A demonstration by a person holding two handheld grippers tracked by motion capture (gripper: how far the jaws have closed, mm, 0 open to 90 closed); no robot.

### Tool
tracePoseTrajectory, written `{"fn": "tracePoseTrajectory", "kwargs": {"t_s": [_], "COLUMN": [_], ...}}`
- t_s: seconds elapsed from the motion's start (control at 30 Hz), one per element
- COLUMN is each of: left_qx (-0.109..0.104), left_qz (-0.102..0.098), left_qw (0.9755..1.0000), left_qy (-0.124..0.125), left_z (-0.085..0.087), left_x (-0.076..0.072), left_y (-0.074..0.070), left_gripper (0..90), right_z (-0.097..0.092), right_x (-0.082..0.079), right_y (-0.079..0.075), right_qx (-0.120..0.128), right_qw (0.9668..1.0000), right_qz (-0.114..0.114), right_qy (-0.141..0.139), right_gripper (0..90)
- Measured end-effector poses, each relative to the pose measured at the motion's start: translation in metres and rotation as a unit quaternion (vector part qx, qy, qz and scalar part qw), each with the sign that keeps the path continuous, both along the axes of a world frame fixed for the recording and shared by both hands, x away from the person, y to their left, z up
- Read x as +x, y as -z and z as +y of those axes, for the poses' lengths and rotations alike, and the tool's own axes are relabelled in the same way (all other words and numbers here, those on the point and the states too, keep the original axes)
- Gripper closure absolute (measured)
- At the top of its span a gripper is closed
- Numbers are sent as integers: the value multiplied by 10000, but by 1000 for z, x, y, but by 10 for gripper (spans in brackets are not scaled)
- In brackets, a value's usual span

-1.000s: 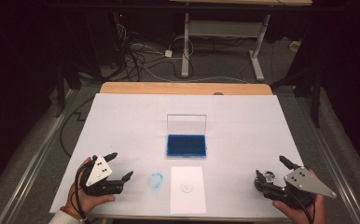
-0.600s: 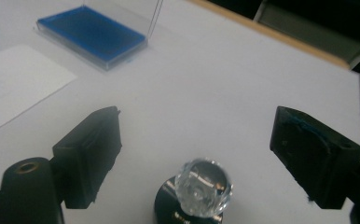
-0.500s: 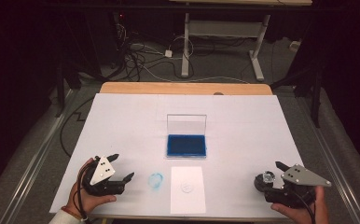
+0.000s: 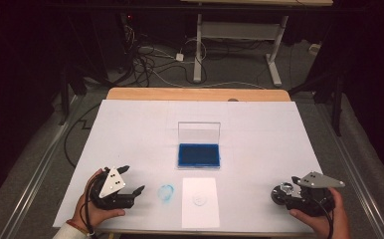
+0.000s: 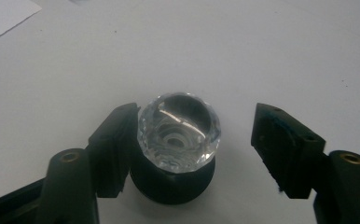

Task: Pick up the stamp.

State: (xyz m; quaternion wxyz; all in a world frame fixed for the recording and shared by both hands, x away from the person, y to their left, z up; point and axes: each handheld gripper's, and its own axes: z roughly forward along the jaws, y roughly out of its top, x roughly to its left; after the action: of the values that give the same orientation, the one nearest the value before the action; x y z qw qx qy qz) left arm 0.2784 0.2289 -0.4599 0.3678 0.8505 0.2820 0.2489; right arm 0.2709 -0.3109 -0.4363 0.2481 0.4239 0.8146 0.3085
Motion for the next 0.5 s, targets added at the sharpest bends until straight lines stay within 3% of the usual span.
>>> {"fn": "tracePoseTrajectory", "kwargs": {"t_s": [0.17,0.23,0.5], "left_qx": [27,8,81], "left_qz": [-26,45,-13], "left_qw": [10000,10000,10000], "left_qy": [11,8,52], "left_z": [0,0,-1], "left_x": [1,1,1], "left_y": [1,1,1], "left_gripper": [206,206,207], "right_z": [0,0,3], "right_x": [3,3,1], "right_y": [2,1,-1], "right_qx": [81,66,25], "right_qw": [9999,9999,9997], "right_qz": [71,65,7], "right_qy": [-66,-100,-256], "right_gripper": [425,438,544]}}
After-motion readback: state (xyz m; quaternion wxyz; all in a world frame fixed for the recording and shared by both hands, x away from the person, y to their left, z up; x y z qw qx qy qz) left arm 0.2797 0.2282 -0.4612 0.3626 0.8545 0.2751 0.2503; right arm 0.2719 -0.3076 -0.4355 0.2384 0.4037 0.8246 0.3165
